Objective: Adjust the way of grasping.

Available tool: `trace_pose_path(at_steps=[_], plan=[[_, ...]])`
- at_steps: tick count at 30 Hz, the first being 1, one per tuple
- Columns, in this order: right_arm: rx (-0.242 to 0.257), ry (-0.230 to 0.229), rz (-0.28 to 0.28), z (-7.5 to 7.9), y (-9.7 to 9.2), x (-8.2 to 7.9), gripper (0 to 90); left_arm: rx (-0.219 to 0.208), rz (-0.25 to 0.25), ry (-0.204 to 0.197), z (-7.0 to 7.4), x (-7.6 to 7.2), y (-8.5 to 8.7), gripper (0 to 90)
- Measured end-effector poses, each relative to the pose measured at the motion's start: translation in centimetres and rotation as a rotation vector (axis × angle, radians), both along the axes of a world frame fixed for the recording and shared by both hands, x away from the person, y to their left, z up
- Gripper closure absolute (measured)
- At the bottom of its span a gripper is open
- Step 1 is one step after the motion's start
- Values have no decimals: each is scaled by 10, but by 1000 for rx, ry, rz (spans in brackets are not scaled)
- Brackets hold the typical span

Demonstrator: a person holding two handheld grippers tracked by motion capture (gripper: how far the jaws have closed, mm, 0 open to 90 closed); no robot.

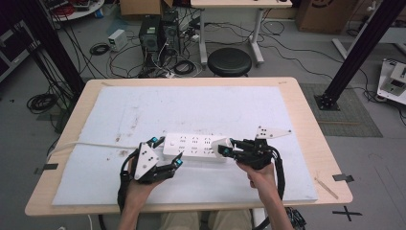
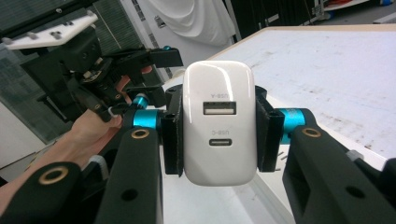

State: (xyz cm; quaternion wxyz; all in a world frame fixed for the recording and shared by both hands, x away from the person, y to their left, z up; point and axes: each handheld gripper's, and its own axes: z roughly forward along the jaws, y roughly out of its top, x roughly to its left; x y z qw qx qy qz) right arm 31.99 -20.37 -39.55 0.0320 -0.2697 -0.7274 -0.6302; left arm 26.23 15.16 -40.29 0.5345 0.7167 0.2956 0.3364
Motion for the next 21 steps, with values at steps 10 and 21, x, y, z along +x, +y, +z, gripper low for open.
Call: trace_pose_path(at_steps=[10,21], plan=[[-7,-45,-38,5,-13,-5,630,-83,152,82,-7,0,49,238],[-43,-76,-64,5,-22,-5,631,-156,272,129,-14,-5,88,216]])
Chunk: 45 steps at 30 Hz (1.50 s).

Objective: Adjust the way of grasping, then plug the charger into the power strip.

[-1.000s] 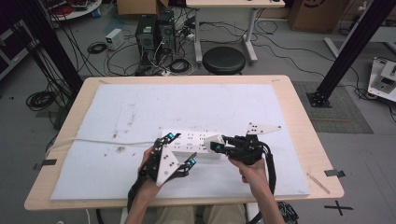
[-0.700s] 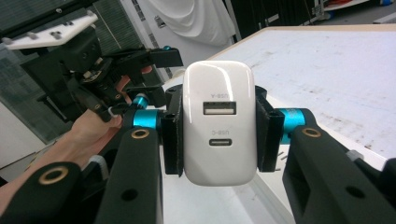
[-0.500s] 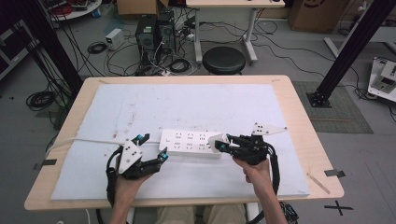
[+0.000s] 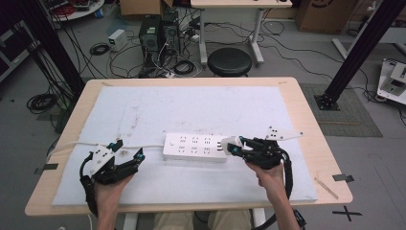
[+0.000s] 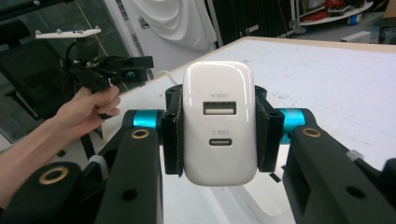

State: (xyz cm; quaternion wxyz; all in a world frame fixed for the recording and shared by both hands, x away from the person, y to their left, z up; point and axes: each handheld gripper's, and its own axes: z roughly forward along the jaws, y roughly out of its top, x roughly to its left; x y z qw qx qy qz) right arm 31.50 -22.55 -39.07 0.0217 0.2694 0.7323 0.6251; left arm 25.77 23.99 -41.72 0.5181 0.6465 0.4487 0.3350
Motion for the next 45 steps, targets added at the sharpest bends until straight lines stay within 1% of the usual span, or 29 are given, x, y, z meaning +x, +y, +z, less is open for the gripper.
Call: trace_pose_path(at_steps=[4,6,7,10,11,12,14,15,17,18,19,23,24,26,30,31,32,33,34,35,37,38,39,40,41,42,43,44,45], plan=[[-9,4,-5,-1,-2,-1,631,-15,13,4,-1,-4,6,216],[-4,10,-7,-2,-4,-1,630,-10,16,3,0,-6,9,216],[-5,1,-8,-1,-5,1,631,-7,16,1,0,-7,10,216],[-6,4,-9,-1,-7,1,631,-9,19,1,1,-7,11,216],[-8,7,-7,0,-9,3,630,-13,26,-2,1,-7,16,216],[-19,0,-5,1,-9,5,630,-12,29,-2,0,-7,17,216],[-34,-5,-5,2,-10,8,631,-17,37,13,-1,-5,19,216],[-34,-5,-5,2,-10,8,631,-17,37,13,-1,-5,19,216],[-54,4,16,3,-11,13,631,-21,38,21,-2,-4,20,216],[-54,4,16,3,-11,13,631,-21,38,21,-2,-4,20,216],[-62,1,20,4,-11,15,630,-12,40,23,-3,-5,20,216],[-102,9,48,8,-10,28,631,-11,45,28,-4,-5,20,217],[-112,16,57,9,-9,30,631,-18,47,32,-5,-5,19,217],[-135,4,75,11,-6,35,631,-19,46,34,-5,-5,17,217],[-189,2,98,16,2,47,631,-12,34,32,-5,-4,14,217],[-199,-6,113,17,5,51,631,1,26,29,-5,-4,14,217],[-212,-10,125,18,7,54,630,6,24,27,-4,-4,13,217],[-232,-9,133,19,10,57,631,16,20,24,-4,-4,12,218],[-256,-25,133,20,14,60,630,15,18,22,-4,-5,11,218],[-277,-15,139,21,16,63,631,15,15,20,-3,-5,11,219],[-304,-31,159,24,23,70,631,18,13,19,-3,-6,11,219],[-304,-31,159,24,23,70,631,18,13,19,-3,-6,11,219],[-318,-34,167,25,26,72,631,28,9,20,-4,-7,11,219],[-357,-42,196,29,33,76,631,26,9,19,-4,-8,11,222],[-387,-41,214,31,37,79,631,29,10,17,-4,-9,12,222],[-411,-31,225,32,41,80,631,31,9,19,-4,-9,12,222],[-431,-31,238,32,44,83,631,26,10,18,-5,-10,12,222],[-454,-25,236,32,48,86,631,26,11,18,-5,-10,13,222],[-469,-17,246,32,51,89,631,26,12,17,-5,-11,13,222]])
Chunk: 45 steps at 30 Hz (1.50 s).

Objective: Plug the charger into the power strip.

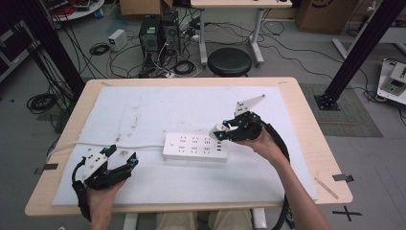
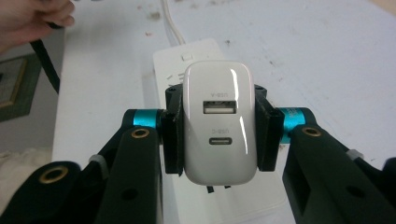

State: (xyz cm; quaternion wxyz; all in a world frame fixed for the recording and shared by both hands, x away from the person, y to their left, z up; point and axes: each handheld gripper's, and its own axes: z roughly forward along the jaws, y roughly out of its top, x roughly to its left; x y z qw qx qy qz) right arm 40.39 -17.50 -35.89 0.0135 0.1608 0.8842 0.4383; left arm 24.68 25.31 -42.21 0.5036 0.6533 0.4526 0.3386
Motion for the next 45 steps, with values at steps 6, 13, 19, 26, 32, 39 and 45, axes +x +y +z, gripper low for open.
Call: trace_pose_path(at_steps=[6,13,19,26,32,39,45], plan=[[-109,-4,59,-6,20,12,632,6,4,3,-1,-3,4,223],[-169,-26,111,-10,33,19,632,8,9,9,-3,-6,8,228],[-244,-51,151,-11,44,21,632,9,12,10,-4,-7,10,228],[-280,-68,167,-16,49,23,632,12,14,14,-6,-10,11,228],[-339,-90,191,-16,54,25,632,12,20,17,-8,-12,13,230],[-434,-107,254,-10,71,27,633,14,25,17,-10,-16,14,231],[-448,-64,246,-19,69,32,635,7,25,14,-9,-19,14,232]])
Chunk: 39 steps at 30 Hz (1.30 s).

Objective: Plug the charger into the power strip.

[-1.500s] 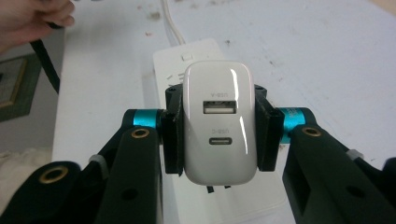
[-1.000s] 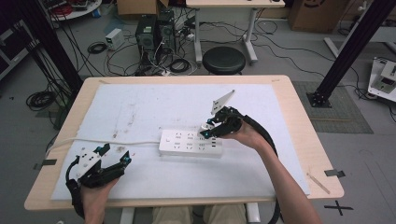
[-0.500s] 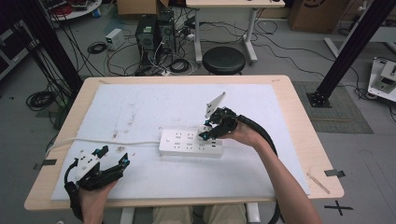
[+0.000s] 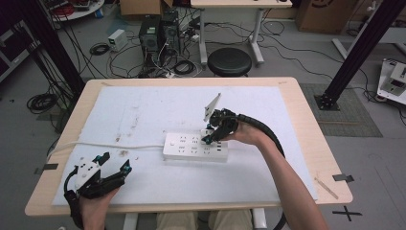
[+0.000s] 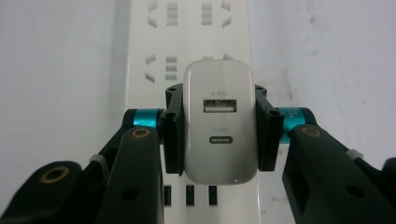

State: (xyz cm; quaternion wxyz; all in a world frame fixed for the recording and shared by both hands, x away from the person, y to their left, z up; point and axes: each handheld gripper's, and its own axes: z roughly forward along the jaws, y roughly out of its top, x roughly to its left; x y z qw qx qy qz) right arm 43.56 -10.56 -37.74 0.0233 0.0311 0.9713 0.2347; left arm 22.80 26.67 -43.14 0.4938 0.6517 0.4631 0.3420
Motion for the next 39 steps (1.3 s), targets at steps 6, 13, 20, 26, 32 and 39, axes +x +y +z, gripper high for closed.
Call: trace_pose_path(at_steps=[6,13,20,26,32,39], plan=[[46,-3,1,-3,-3,-1,636,-5,2,1,-1,-1,0,232],[55,-35,2,-5,-4,-6,637,-1,-11,6,-1,0,-5,233],[51,-39,11,-6,-3,-5,638,5,-5,17,-1,1,-4,235],[51,-31,9,-7,-3,-4,638,7,-8,11,0,4,-9,235],[25,-87,27,-8,3,-11,638,9,-12,14,1,6,-12,235],[60,-12,16,-12,-1,-1,637,8,0,12,1,1,-8,236]])
